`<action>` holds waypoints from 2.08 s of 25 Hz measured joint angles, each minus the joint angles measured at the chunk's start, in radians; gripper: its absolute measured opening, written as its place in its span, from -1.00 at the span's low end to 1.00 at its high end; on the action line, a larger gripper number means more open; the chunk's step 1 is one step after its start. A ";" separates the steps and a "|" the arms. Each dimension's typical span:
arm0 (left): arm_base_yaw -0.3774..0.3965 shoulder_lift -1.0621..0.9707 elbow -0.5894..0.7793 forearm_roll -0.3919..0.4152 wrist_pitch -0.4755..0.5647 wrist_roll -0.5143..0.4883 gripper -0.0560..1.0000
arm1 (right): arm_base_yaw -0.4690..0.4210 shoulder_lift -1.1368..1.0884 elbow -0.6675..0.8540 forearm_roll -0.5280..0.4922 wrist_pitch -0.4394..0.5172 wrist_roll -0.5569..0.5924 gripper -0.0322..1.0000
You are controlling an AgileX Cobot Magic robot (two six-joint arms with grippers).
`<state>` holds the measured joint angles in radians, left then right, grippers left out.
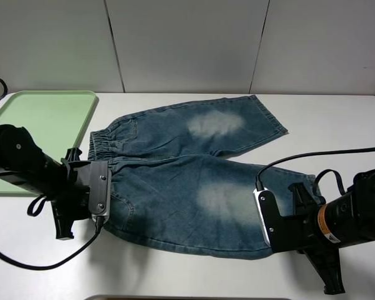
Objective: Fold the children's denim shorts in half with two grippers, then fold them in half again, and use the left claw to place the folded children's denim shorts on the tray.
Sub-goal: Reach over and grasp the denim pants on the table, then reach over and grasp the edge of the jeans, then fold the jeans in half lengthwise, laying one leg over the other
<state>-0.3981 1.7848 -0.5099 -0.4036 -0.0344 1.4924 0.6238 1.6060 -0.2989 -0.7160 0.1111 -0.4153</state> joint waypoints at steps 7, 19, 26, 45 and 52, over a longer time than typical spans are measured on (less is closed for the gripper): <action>-0.001 0.015 -0.023 0.010 0.014 -0.004 -0.57 | 0.000 0.000 0.000 0.002 -0.002 0.000 -0.94; 0.003 -0.062 -0.065 0.023 0.181 -0.156 -0.57 | 0.000 -0.044 -0.026 0.012 -0.009 0.051 -0.94; 0.003 -0.195 -0.064 0.023 0.178 -0.297 -0.57 | -0.028 -0.054 -0.194 0.030 0.157 0.403 -0.94; 0.063 -0.290 -0.063 0.023 -0.129 -0.635 -0.57 | -0.215 -0.048 -0.592 -0.033 0.101 0.705 -0.94; 0.095 -0.290 -0.063 0.023 -0.237 -0.644 -0.57 | -0.270 0.062 -0.634 -0.033 0.049 0.707 -0.94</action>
<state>-0.3027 1.4950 -0.5730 -0.3810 -0.2710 0.8482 0.3539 1.6681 -0.9326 -0.7490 0.1597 0.2917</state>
